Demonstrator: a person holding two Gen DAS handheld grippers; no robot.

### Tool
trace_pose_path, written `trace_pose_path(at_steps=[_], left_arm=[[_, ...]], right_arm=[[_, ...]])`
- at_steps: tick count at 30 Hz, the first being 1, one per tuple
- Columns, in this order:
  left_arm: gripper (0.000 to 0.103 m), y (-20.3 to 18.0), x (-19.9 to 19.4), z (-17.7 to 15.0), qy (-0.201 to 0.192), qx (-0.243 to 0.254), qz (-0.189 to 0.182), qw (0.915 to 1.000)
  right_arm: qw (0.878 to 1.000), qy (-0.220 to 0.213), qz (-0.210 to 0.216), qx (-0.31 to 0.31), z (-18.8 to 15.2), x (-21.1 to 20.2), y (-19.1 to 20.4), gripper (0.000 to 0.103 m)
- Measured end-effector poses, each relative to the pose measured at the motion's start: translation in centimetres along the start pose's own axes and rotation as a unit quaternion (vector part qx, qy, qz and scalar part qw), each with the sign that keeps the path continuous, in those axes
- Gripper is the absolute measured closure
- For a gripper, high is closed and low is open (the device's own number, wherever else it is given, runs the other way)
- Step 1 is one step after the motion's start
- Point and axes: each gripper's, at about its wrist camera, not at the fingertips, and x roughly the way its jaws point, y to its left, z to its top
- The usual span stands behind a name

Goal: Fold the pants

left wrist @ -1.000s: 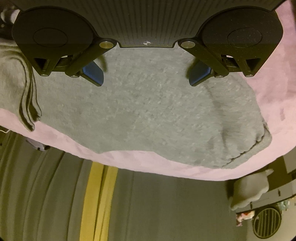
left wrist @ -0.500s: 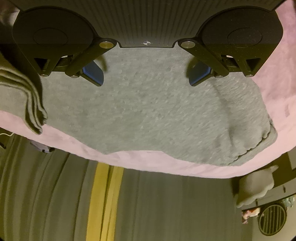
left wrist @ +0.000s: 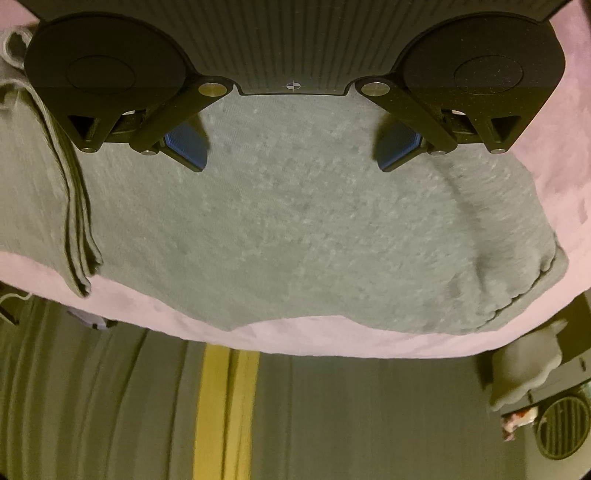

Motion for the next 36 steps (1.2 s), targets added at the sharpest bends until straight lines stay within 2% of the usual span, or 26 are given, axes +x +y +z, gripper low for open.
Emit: trace_pose_path(at_steps=[1, 3, 5, 6, 8, 10, 13, 16, 19, 25, 27, 29, 36], left_arm=[[0.001, -0.2, 0.0, 0.0, 0.001, 0.004, -0.003, 1.0], [0.001, -0.3, -0.2, 0.0, 0.005, 0.008, -0.018, 0.9998], [0.001, -0.4, -0.7, 0.2, 0.009, 0.007, -0.046, 0.9989], [0.001, -0.4, -0.9, 0.3, 0.01, 0.003, -0.066, 0.9978], [0.001, -0.6, -1.1, 0.7, 0.021, -0.009, -0.107, 0.994], [0.001, -1.1, -0.9, 1.2, 0.038, -0.026, -0.151, 0.9875], [0.001, -2.3, 0.5, 2.1, 0.076, -0.065, -0.207, 0.9732], [0.001, -4.4, 2.7, 3.1, 0.121, -0.085, -0.249, 0.9572], [0.001, -6.8, 3.8, 3.8, 0.132, -0.071, -0.257, 0.9546], [0.004, -10.9, 5.7, 4.7, 0.15, -0.035, -0.254, 0.9549], [0.021, -12.0, 5.9, 4.6, 0.148, -0.005, -0.233, 0.961], [0.024, -12.5, 5.7, 4.6, 0.143, 0.017, -0.223, 0.9642], [0.059, -12.4, 5.4, 4.5, 0.144, 0.019, -0.254, 0.9564]], right_arm=[[0.999, 0.009, -0.026, 0.037, 0.3, 0.1, -1.4, 0.012], [0.993, 0.046, -0.066, 0.085, 0.6, 0.5, -4.1, 0.014], [0.99, 0.018, -0.044, 0.136, 0.8, -0.7, -5.6, 0.015], [0.989, 0.002, -0.051, 0.142, 1.0, -1.5, -5.8, 0.015], [0.988, -0.034, -0.098, 0.111, 1.6, -2.8, -5.7, 0.012], [0.987, -0.058, -0.119, 0.093, 1.9, -3.5, -5.8, 0.005], [0.983, -0.074, -0.147, 0.087, 2.3, -3.7, -6.9, 0.004], [0.979, -0.066, -0.123, 0.146, 2.1, -3.2, -9.3, 0.004], [0.975, -0.048, -0.125, 0.179, 1.9, -2.2, -10.6, 0.004], [0.981, -0.03, -0.123, 0.148, 1.6, -1.2, -9.5, 0.004], [0.981, -0.028, -0.125, 0.143, 1.7, -1.0, -9.6, 0.004], [0.981, -0.025, -0.126, 0.146, 1.8, -0.8, -9.8, 0.004], [0.98, -0.025, -0.128, 0.152, 1.8, -0.8, -9.9, 0.004]])
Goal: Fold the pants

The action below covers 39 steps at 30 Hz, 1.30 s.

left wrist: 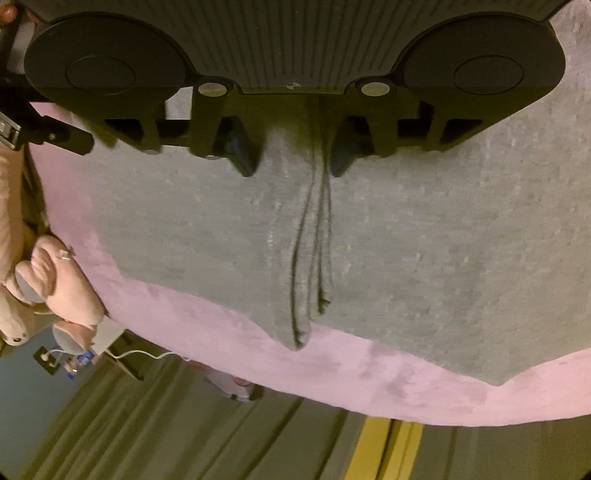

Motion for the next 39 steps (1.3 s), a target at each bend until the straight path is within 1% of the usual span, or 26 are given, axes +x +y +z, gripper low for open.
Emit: trace_pose_path(at_steps=[4, 5, 6, 10, 11, 12, 14, 15, 17, 20, 24, 27, 30, 32, 34, 35, 37, 38, 39], left_arm=[[0.059, -0.4, 0.2, 0.2, 0.0, 0.005, 0.003, 1.0], [0.058, -0.4, 0.4, 0.3, 0.001, 0.004, 0.002, 1.0], [0.054, -0.4, 0.4, 0.3, 0.001, 0.002, 0.003, 1.0], [0.052, -0.2, 0.8, 0.5, 0.0, -0.008, -0.001, 1.0], [0.055, -0.2, 0.9, 0.6, 0.0, -0.01, -0.001, 0.9999], [0.066, -0.2, 1.0, 0.8, -0.001, -0.011, -0.002, 0.9999], [0.078, -0.1, 0.7, 1.1, -0.004, -0.015, 0.0, 0.9999], [0.08, 0.0, 0.4, 1.1, -0.006, -0.017, -0.006, 0.9998], [0.083, -0.3, -0.3, 1.3, -0.018, -0.005, -0.012, 0.9998], [0.084, -0.7, -1.7, 1.5, -0.036, 0.016, -0.017, 0.9991], [0.085, -0.3, -3.7, 2.3, -0.058, 0.016, -0.023, 0.9979], [0.085, 0.2, -5.0, 3.1, -0.08, 0.027, 0.005, 0.9964], [0.085, 1.4, -5.7, 3.5, -0.087, 0.027, 0.028, 0.9955], [0.085, 2.8, -5.8, 3.5, -0.083, 0.011, 0.043, 0.9956], [0.084, 4.0, -5.6, 3.3, -0.069, -0.009, 0.054, 0.9961], [0.083, 4.4, -5.3, 3.0, -0.062, -0.012, 0.061, 0.9961], [0.083, 4.8, -4.9, 2.7, -0.055, -0.009, 0.09, 0.9944], [0.081, 4.9, -4.7, 2.5, -0.051, -0.005, 0.107, 0.993], [0.076, 5.3, -4.9, 2.2, -0.05, -0.006, 0.112, 0.9925]], right_arm=[[1.0, 0.0, -0.001, 0.0, 0.0, 0.1, 0.0, 0.004], [1.0, 0.0, -0.001, 0.0, 0.0, 0.1, 0.0, 0.004], [1.0, 0.001, -0.002, -0.001, 0.0, 0.2, 0.0, 0.004], [1.0, 0.001, -0.004, -0.003, 0.0, 0.2, 0.1, 0.004], [1.0, 0.001, -0.004, -0.003, -0.1, 0.2, 0.1, 0.004], [1.0, 0.001, -0.004, -0.003, -0.1, 0.2, 0.1, 0.004], [1.0, 0.0, -0.001, 0.0, 0.0, 0.1, -0.1, 0.004], [1.0, -0.002, 0.002, 0.003, 0.0, 0.0, -0.2, 0.004], [1.0, -0.006, 0.007, 0.012, 0.0, -0.2, -0.4, 0.004], [1.0, -0.009, 0.01, 0.018, 0.0, -0.2, -0.6, 0.004], [1.0, -0.016, 0.011, 0.016, 0.0, -0.5, -0.6, 0.004], [1.0, -0.016, 0.011, 0.02, 0.0, -0.5, -0.7, 0.004], [1.0, -0.015, 0.01, 0.016, 0.1, -0.4, -0.6, 0.004], [1.0, -0.014, 0.009, 0.015, 0.1, -0.4, -0.6, 0.004], [1.0, -0.013, 0.009, 0.015, 0.1, -0.4, -0.7, 0.004], [1.0, -0.013, 0.009, 0.015, 0.1, -0.4, -0.7, 0.004], [1.0, -0.012, 0.007, 0.012, 0.1, -0.3, -0.7, 0.004], [1.0, -0.011, 0.006, 0.011, 0.0, -0.3, -0.6, 0.004], [1.0, -0.011, 0.005, 0.009, 0.0, -0.3, -0.6, 0.004]])
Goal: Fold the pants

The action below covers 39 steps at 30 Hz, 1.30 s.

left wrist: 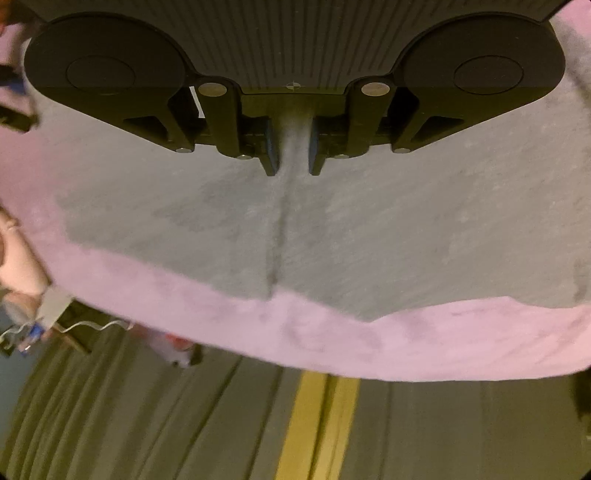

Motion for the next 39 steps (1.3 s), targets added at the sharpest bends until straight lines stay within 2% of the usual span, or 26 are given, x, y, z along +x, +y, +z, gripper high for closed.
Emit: trace_pose_path(at_steps=[1, 3, 7, 9, 13, 16, 19, 22, 24, 26, 31, 36, 38, 39], left_arm=[[0.071, 0.4, -0.3, -0.2, -0.001, -0.006, -0.005, 1.0], [0.054, 1.3, -1.1, -0.8, -0.004, -0.023, -0.031, 0.9993], [0.047, 1.5, -2.9, -2.5, -0.008, -0.014, -0.036, 0.9992], [0.033, 0.8, -3.2, -3.6, -0.008, 0.004, -0.025, 0.9996], [0.028, 0.1, -1.7, -6.4, 0.018, 0.056, 0.03, 0.9978], [0.026, -0.2, -2.1, -7.5, -0.015, 0.07, 0.041, 0.9966], [0.028, 0.9, -3.5, -7.4, -0.046, 0.025, 0.04, 0.9978], [0.027, 3.8, -5.0, -7.1, -0.071, -0.05, 0.034, 0.9956], [0.026, 6.5, -5.7, -7.2, -0.079, -0.117, 0.014, 0.9899], [0.026, 8.6, -6.1, -7.3, -0.082, -0.165, 0.02, 0.9826], [0.025, 12.9, -7.7, -7.6, -0.11, -0.235, 0.042, 0.9647], [0.022, 17.6, -10.2, -8.0, -0.16, -0.302, 0.068, 0.9375], [0.016, 19.7, -10.9, -8.3, -0.178, -0.33, 0.075, 0.9239], [0.014, 20.9, -11.0, -8.6, -0.187, -0.353, 0.077, 0.9133]], right_arm=[[1.0, 0.0, -0.001, -0.001, 0.0, 0.0, 0.0, 0.004], [1.0, 0.0, -0.001, -0.002, -0.1, 0.0, 0.0, 0.004], [1.0, 0.001, -0.004, -0.008, -0.1, 0.0, 0.2, 0.004], [1.0, 0.003, -0.009, -0.013, -0.1, 0.2, 0.4, 0.004], [0.999, 0.013, -0.032, -0.041, -0.4, 0.7, 1.3, 0.004], [0.998, 0.016, -0.041, -0.054, -0.5, 0.8, 1.7, 0.004], [0.999, 0.014, -0.034, -0.04, -0.4, 0.7, 1.3, 0.004], [0.999, 0.013, -0.03, -0.031, -0.3, 0.6, 1.1, 0.004], [0.999, 0.014, -0.034, -0.036, -0.4, 0.7, 1.4, 0.004], [0.998, 0.016, -0.041, -0.046, -0.5, 0.8, 1.7, 0.004], [0.997, 0.018, -0.046, -0.052, -0.5, 0.9, 1.8, 0.004], [0.997, 0.018, -0.049, -0.054, -0.5, 0.9, 1.9, 0.004], [0.997, 0.018, -0.05, -0.054, -0.5, 1.0, 1.9, 0.004], [0.997, 0.018, -0.051, -0.054, -0.5, 1.0, 1.9, 0.004]])
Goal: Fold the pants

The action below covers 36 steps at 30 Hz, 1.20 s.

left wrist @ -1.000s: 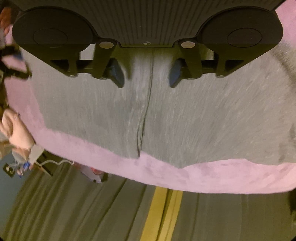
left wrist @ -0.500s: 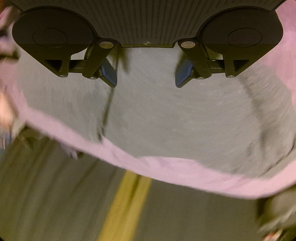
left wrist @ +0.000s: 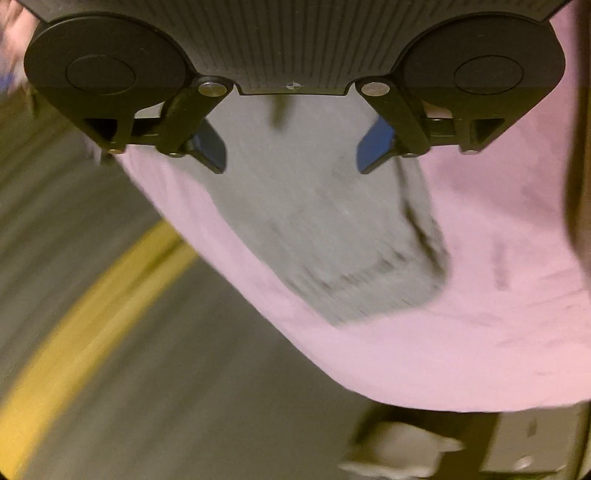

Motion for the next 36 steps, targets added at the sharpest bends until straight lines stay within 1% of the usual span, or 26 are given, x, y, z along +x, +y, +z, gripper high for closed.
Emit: trace_pose_path(at_steps=[2, 5, 8, 10, 12, 14, 17, 19, 21, 22, 23, 24, 25, 27, 28, 30, 33, 34, 35, 36], left_arm=[[0.014, 1.8, 0.5, 0.9, -0.008, -0.048, 0.013, 0.9987], [0.014, 4.5, 1.6, 1.6, 0.0, -0.097, 0.016, 0.9952], [0.015, 6.6, 2.9, 1.6, 0.009, -0.125, 0.012, 0.9921], [0.015, 7.8, 3.1, 1.7, 0.007, -0.143, -0.01, 0.9896], [0.014, 8.0, 3.4, 2.0, 0.002, -0.138, -0.026, 0.9901], [0.014, 7.8, 4.8, 2.6, 0.012, -0.132, -0.035, 0.9906], [0.004, 8.1, 6.5, 3.1, 0.01, -0.135, -0.056, 0.9892], [0.003, 8.2, 7.8, 3.7, 0.009, -0.134, -0.061, 0.9891], [0.005, 7.9, 8.5, 4.4, 0.012, -0.133, -0.053, 0.9897], [0.008, 8.0, 9.0, 4.6, 0.011, -0.13, -0.054, 0.99], [0.025, 7.7, 9.2, 4.8, 0.011, -0.122, -0.053, 0.9911], [0.053, 7.5, 9.3, 4.7, 0.014, -0.112, -0.049, 0.9924], [0.061, 7.6, 9.5, 4.7, 0.017, -0.108, -0.051, 0.9927], [0.066, 8.2, 9.4, 4.4, 0.011, -0.111, -0.069, 0.9913], [0.066, 8.5, 9.4, 4.3, 0.008, -0.111, -0.074, 0.991], [0.054, 8.8, 9.9, 4.1, 0.014, -0.122, -0.068, 0.9901], [0.05, 8.3, 10.8, 4.0, 0.023, -0.126, -0.055, 0.9902], [0.051, 7.9, 10.9, 4.2, 0.026, -0.122, -0.047, 0.9912], [0.058, 7.3, 10.8, 4.4, 0.022, -0.113, -0.037, 0.9926], [0.068, 6.9, 10.2, 4.4, 0.012, -0.098, -0.039, 0.9943]], right_arm=[[1.0, 0.001, -0.002, -0.001, 0.0, 0.1, 0.1, 0.004], [1.0, 0.001, -0.005, -0.005, 0.0, 0.1, 0.2, 0.004], [1.0, 0.001, -0.006, -0.006, -0.1, 0.1, 0.2, 0.004], [1.0, 0.001, -0.006, -0.006, -0.1, 0.1, 0.2, 0.004], [1.0, 0.001, -0.009, -0.008, -0.1, 0.2, 0.3, 0.004], [1.0, 0.002, -0.012, -0.012, -0.1, 0.2, 0.4, 0.004], [1.0, 0.002, -0.018, -0.017, -0.2, 0.3, 0.6, 0.004], [1.0, 0.002, -0.022, -0.021, -0.3, 0.3, 0.8, 0.004], [1.0, 0.002, -0.022, -0.021, -0.3, 0.3, 0.8, 0.004], [1.0, 0.002, -0.023, -0.021, -0.3, 0.4, 0.8, 0.004], [0.999, 0.002, -0.024, -0.022, -0.3, 0.4, 0.8, 0.004], [0.999, 0.002, -0.025, -0.023, -0.3, 0.4, 0.9, 0.004], [0.999, 0.001, -0.026, -0.025, -0.3, 0.4, 0.9, 0.004], [0.999, 0.001, -0.028, -0.027, -0.4, 0.5, 1.1, 0.004], [0.999, 0.001, -0.029, -0.028, -0.4, 0.5, 1.1, 0.004], [0.999, 0.002, -0.031, -0.03, -0.4, 0.5, 1.1, 0.004], [0.999, 0.002, -0.032, -0.03, -0.4, 0.6, 1.2, 0.004], [0.999, 0.001, -0.031, -0.029, -0.4, 0.5, 1.1, 0.004], [0.999, 0.001, -0.03, -0.027, -0.3, 0.5, 1.1, 0.004], [0.999, -0.001, -0.028, -0.024, -0.3, 0.4, 1.0, 0.004]])
